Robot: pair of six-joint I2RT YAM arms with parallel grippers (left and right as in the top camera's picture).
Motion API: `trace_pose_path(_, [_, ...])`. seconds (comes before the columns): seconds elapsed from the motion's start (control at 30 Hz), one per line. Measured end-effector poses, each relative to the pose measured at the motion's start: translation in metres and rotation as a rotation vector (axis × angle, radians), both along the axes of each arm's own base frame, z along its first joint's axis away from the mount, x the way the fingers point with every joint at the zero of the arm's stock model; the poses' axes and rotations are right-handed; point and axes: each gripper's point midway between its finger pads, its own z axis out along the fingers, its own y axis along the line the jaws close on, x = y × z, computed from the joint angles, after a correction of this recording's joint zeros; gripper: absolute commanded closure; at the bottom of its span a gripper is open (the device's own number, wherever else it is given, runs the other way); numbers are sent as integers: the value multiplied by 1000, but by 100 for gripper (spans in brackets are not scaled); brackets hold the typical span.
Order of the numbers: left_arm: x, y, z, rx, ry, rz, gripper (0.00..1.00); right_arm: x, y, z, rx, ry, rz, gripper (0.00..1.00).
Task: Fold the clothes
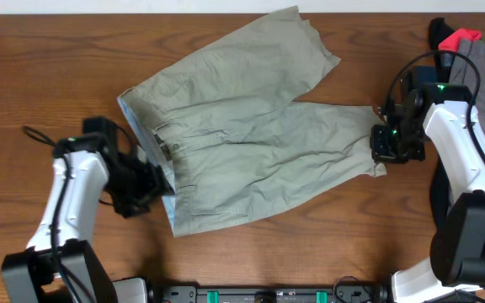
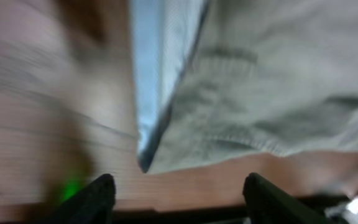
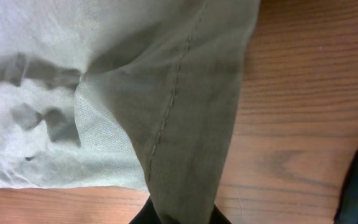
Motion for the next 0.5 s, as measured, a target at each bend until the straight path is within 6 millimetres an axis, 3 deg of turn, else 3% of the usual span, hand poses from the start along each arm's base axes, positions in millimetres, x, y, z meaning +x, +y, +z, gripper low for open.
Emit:
trace_pose_path(0.23, [-34, -30, -28, -50, 94, -27, 36, 0, -1, 0, -5, 1, -6, 95])
trace_pose_path(0.5, [-40, -30, -59, -2, 88, 51, 36, 0, -1, 0, -6, 1, -6, 94])
